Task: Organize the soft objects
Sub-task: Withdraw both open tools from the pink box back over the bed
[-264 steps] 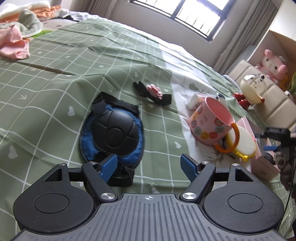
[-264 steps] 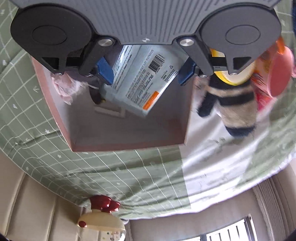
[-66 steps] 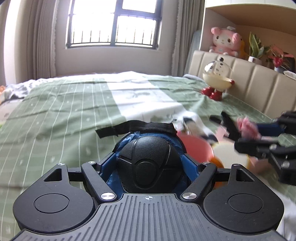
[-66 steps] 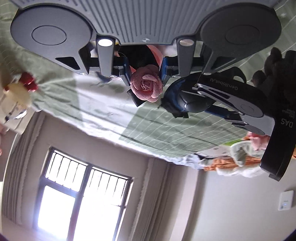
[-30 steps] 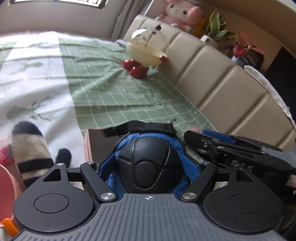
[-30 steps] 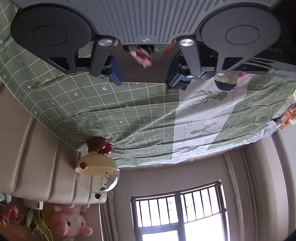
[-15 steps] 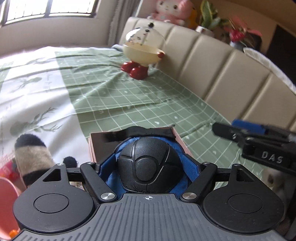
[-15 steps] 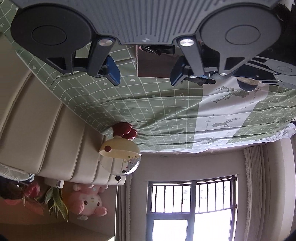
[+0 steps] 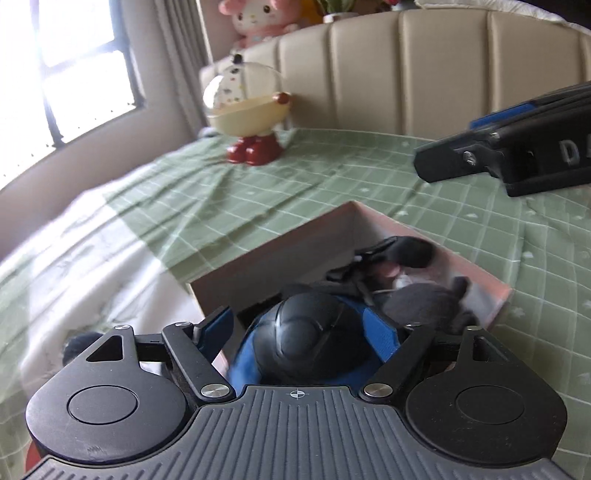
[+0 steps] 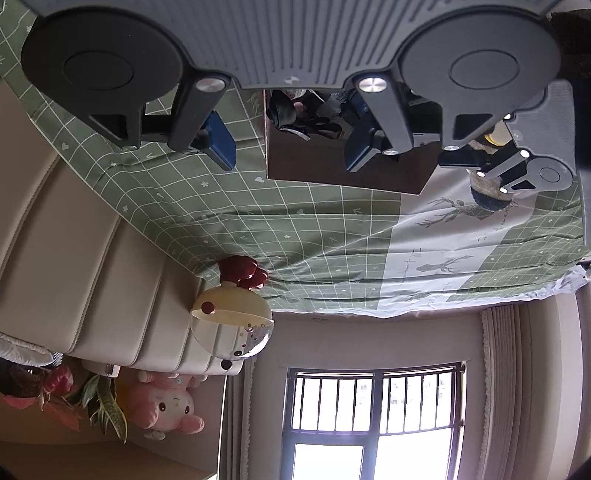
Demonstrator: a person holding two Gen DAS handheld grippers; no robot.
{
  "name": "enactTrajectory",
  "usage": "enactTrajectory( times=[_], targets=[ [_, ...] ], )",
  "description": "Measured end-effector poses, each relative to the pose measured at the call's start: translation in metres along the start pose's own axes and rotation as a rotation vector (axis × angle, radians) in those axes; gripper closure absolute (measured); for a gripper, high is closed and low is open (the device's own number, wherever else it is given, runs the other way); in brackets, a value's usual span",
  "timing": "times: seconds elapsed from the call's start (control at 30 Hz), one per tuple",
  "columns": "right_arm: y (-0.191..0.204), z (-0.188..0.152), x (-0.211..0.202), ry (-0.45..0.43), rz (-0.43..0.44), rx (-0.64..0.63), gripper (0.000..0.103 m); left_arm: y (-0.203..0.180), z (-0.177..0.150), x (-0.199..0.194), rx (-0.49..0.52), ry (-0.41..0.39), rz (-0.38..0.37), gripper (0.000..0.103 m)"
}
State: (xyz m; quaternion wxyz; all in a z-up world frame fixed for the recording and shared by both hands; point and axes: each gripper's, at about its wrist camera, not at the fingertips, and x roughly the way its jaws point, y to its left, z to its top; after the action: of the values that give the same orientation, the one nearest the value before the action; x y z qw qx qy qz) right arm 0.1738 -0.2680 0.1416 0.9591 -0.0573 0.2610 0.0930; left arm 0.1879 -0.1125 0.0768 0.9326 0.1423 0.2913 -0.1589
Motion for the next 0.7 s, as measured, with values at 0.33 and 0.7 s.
enactTrajectory(
  times=[0.33,0.7],
  targets=[
    [0.001,-0.029,-0.011,0.049,0.067,0.044,0.037,0.079,-0.01,-0.045,-0.481,-0.154,-0.129,0.023],
    [0.134,-0.056,-0.03,0.108,0.348,-0.121,0.037,0.14,-0.123,-0.161,-0.599,-0.049,0.133,0.024]
  ],
)
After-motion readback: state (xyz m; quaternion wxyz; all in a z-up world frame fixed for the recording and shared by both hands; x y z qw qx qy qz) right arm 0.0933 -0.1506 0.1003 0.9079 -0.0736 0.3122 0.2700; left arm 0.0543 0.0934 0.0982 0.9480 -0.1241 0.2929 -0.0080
